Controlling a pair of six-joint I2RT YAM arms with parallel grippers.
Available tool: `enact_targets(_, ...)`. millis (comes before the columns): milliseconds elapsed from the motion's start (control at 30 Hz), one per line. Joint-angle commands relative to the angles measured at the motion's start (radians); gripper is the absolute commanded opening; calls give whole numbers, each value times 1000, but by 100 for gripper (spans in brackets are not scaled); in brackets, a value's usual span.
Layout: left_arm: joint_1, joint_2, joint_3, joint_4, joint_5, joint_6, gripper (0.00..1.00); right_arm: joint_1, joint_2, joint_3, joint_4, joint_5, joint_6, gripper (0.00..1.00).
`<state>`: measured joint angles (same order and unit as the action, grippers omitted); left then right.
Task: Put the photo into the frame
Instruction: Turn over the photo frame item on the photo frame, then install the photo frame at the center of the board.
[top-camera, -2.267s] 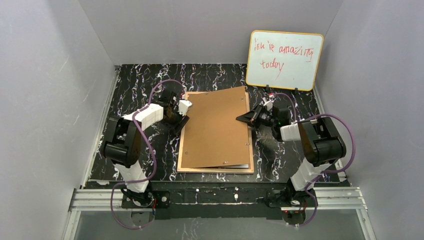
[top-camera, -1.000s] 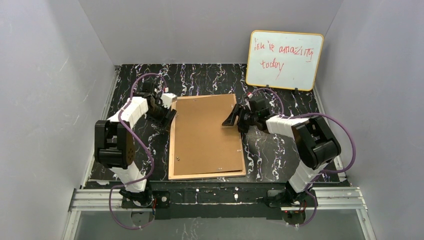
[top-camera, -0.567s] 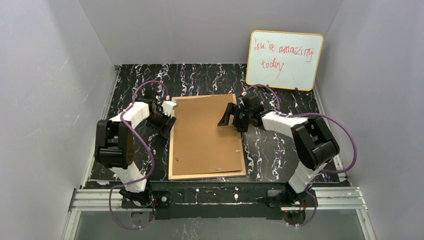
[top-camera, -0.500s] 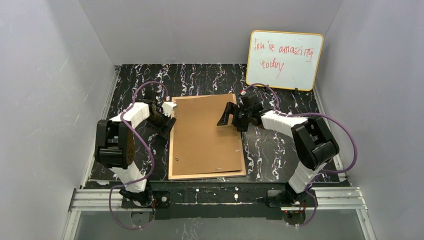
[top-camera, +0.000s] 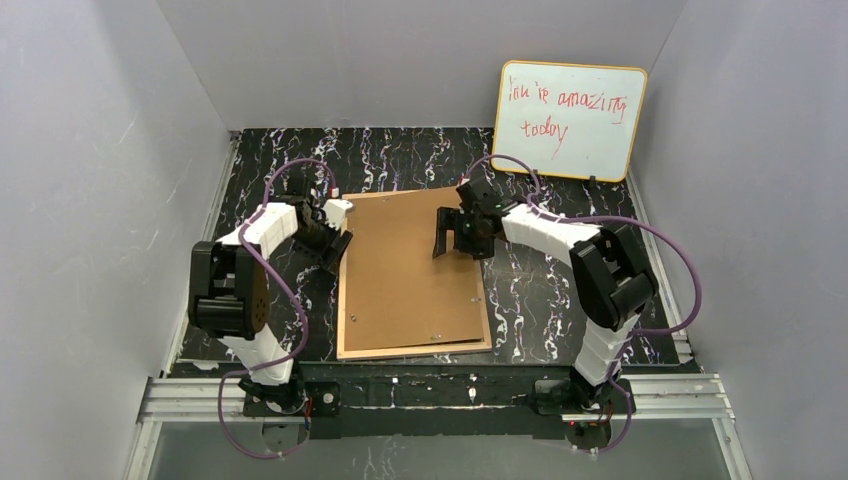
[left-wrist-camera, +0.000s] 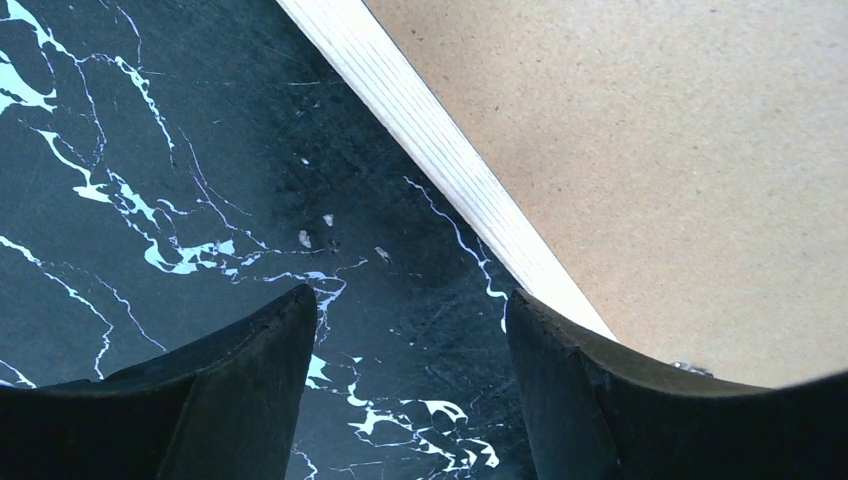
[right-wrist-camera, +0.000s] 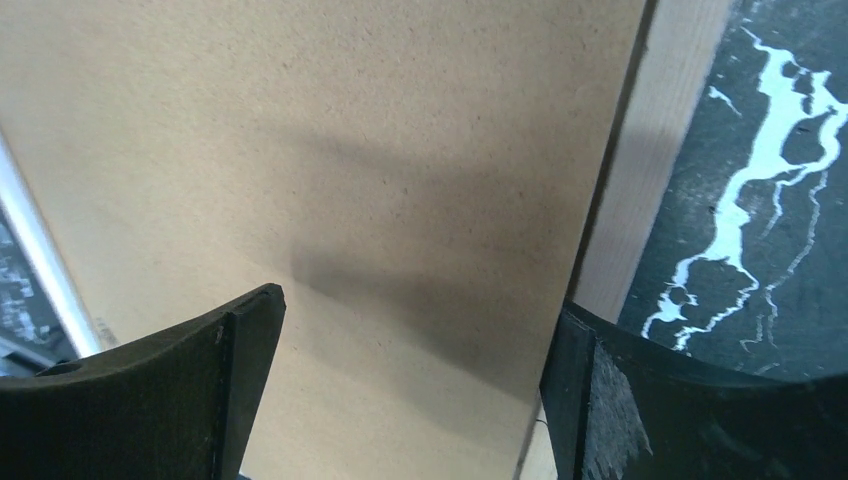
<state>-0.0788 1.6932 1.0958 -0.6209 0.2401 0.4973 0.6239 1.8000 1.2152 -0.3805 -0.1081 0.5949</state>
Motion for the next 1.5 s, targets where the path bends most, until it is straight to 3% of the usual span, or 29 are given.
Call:
enact_targets(0,7,-62,17,-44,40,11,68,19,21,65,-115,101,-58,99)
enact_targets(167,8,-67,2,-45,42,18,68,22,12,117,-188,189,-105,99)
enact_targets(433,11,-67,-6,-46,50,22,68,22,-18,147,-228,182,-135,99)
enact_targets(633,13,-84,-25,-53,75,18,68,22,-118,23,-165,84,-108,96)
enact_targets(967,13,-109,-92,-43,93,18,68,40,-259,-155,-111,-45,-80,78)
enact_targets(1467,11,-102,-116,-29,106,7,68,76,-354,-325,-87,-60,-27,73)
